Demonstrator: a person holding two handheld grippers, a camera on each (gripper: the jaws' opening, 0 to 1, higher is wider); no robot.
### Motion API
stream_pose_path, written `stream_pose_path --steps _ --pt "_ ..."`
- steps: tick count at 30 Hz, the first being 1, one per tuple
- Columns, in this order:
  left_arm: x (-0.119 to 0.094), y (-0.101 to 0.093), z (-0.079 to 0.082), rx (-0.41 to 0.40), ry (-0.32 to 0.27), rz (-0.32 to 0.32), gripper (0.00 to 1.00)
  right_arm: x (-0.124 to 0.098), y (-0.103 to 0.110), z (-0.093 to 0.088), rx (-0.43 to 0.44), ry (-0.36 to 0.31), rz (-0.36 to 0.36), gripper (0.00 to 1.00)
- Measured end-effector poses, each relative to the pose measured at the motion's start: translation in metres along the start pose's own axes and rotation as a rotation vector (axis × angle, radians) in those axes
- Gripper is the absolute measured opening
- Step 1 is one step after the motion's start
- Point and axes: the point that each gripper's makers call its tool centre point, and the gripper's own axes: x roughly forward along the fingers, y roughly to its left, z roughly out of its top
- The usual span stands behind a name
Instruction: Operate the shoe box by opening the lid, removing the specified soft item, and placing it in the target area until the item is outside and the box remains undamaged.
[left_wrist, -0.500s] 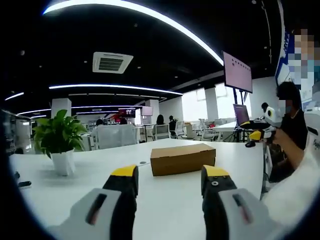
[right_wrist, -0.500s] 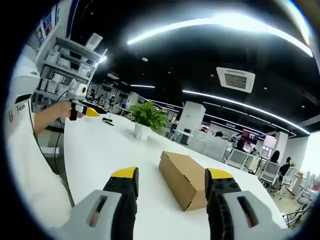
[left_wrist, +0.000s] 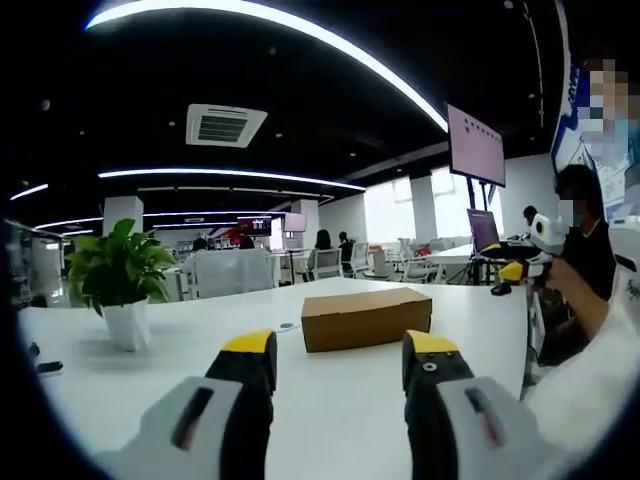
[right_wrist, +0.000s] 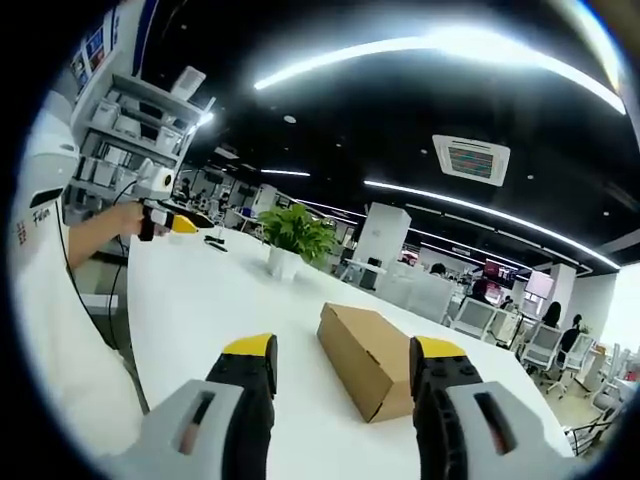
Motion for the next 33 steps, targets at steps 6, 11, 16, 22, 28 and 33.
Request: stream_pose_path --steps 6,11,16,22,28,33 --pt "0.001 -0.001 0.000 -0.013 -0.005 -0.008 0.52 -0.002 -0.002 0.006 0.051 -0.028 -0.008 0.57" --pt "0.003 -0.007 -0.001 -0.052 -0.008 -0.028 0.56 -0.006 -0.011 0.012 0.219 -0.076 -0.030 0.61" --pt "0.008 -0.007 -0.006 -0.056 0.003 -0.028 0.58 -0.007 -0.023 0.007 0.275 -0.091 -0.054 0.66" --pt "0.011 -0.010 0.002 -0.141 -0.076 -0.043 0.69 -0.007 -0.028 0.007 0.273 -0.106 -0.098 0.72" --pt "0.015 -0.005 -0.002 -0.129 -0.053 -0.023 0.66 -0.006 -0.034 0.001 0.296 -0.104 -0.119 0.73" --pt "0.024 -0.005 -0.016 -0.131 -0.014 -0.023 0.59 -0.007 -0.040 -0.004 0.244 -0.087 -0.140 0.61"
